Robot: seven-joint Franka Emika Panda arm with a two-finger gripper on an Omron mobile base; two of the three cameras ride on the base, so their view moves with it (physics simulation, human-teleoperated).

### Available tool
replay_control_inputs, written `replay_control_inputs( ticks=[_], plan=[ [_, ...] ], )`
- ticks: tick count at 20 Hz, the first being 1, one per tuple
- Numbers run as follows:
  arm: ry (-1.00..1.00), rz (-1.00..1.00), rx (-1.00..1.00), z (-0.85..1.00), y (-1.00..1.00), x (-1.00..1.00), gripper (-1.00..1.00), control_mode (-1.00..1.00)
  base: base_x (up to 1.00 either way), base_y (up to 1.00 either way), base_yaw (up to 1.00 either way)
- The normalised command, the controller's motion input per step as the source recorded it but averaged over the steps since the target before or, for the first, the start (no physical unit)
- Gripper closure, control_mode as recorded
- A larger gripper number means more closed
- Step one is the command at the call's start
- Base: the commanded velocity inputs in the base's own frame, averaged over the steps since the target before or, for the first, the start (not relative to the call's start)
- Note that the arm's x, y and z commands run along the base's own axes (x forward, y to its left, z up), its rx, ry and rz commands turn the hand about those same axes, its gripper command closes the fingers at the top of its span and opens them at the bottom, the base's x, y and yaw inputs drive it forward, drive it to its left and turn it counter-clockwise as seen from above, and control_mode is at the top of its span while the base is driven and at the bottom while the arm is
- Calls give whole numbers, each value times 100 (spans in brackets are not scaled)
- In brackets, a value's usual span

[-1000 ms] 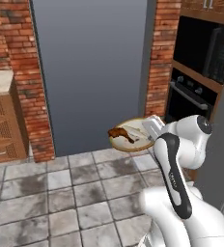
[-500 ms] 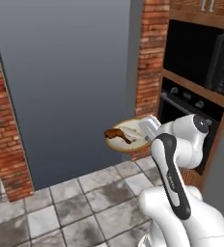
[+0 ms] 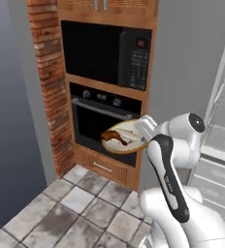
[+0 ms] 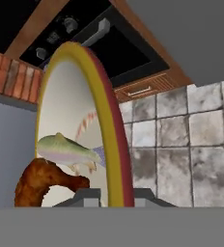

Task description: Place the bowl with the bell pepper and cucumber on the second highest shelf of the fridge. Place the bowl with the fish and chicken drumstick on the top shelf of the fridge.

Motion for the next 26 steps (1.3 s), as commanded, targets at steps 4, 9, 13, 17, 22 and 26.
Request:
replay_control_inputs(
  ticks=[4,9,13,17,22,26],
  plan=[
    [0,0,0,0,0,0,100,100,51,0,-74],
    [0,0,0,0,0,0,100,100,67,3,-70],
    [0,0,0,0,0,0,100,100,66,21,-73],
    [0,0,0,0,0,0,100,100,19,14,-63],
    [0,0,0,0,0,0,100,100,36,5,-61],
    [0,0,0,0,0,0,100,100,49,6,-26]
  ],
)
